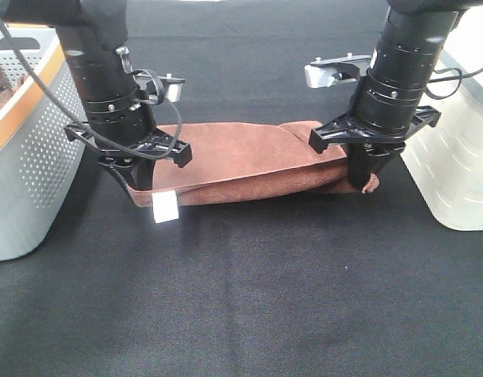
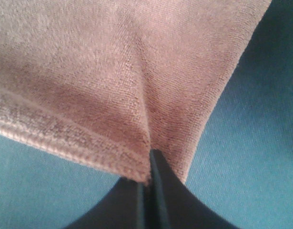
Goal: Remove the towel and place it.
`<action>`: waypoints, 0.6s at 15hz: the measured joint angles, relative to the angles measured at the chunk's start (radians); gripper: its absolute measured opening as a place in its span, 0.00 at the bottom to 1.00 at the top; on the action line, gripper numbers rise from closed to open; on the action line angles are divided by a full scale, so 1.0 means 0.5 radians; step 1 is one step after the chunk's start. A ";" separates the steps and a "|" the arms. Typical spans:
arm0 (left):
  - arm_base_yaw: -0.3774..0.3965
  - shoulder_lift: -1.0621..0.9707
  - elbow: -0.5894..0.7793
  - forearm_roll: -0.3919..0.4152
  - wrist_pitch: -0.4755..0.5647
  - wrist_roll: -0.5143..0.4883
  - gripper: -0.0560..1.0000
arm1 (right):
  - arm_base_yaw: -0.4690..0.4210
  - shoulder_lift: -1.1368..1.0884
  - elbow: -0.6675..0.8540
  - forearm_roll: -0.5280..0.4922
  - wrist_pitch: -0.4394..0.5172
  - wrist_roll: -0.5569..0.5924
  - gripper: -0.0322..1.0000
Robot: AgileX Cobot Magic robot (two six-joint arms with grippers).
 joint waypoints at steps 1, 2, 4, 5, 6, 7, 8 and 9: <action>-0.002 0.000 0.000 -0.006 0.002 0.000 0.05 | 0.000 0.000 0.000 0.000 0.034 0.000 0.03; -0.018 0.000 0.000 -0.006 0.002 0.000 0.05 | 0.000 0.000 0.000 -0.002 0.058 0.000 0.03; -0.038 0.000 0.000 -0.006 0.004 0.000 0.05 | 0.000 -0.002 0.004 -0.010 0.058 0.000 0.03; -0.070 0.000 0.000 0.000 0.006 0.002 0.07 | -0.004 -0.004 0.044 -0.016 0.058 0.000 0.03; -0.084 0.000 0.002 0.006 0.010 0.008 0.09 | -0.004 -0.004 0.076 -0.022 0.050 0.000 0.04; -0.088 0.000 0.004 0.012 0.014 0.008 0.13 | -0.004 -0.004 0.108 -0.028 0.040 0.000 0.06; -0.092 0.000 0.004 0.022 0.014 0.008 0.20 | -0.004 -0.004 0.122 -0.034 0.034 0.000 0.10; -0.092 0.000 0.004 0.024 0.016 0.008 0.31 | -0.004 -0.004 0.126 -0.036 0.028 0.000 0.16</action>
